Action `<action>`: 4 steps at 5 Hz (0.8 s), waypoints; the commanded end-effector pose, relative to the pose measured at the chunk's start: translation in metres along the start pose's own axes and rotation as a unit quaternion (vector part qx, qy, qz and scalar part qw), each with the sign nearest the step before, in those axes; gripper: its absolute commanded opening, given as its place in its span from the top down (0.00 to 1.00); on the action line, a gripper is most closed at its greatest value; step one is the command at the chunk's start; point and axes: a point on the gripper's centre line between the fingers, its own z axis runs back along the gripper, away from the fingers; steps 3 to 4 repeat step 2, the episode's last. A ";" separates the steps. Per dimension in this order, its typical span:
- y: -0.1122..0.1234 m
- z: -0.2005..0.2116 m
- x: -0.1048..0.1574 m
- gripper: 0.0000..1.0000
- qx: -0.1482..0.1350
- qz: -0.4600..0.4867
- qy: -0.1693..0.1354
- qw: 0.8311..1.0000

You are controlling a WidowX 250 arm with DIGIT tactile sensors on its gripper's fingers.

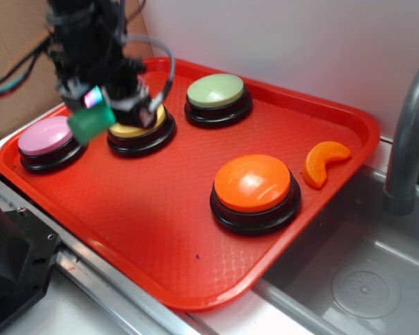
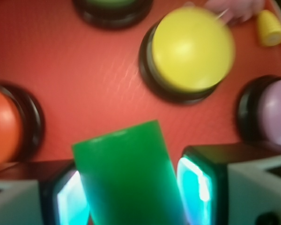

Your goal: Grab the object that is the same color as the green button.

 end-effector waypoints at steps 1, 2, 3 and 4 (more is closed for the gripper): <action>-0.010 0.067 0.015 1.00 -0.024 0.019 -0.065 0.997; -0.003 0.054 0.010 1.00 -0.005 0.040 -0.032 0.999; -0.003 0.054 0.010 1.00 -0.005 0.040 -0.032 0.999; -0.003 0.054 0.010 1.00 -0.005 0.040 -0.032 0.999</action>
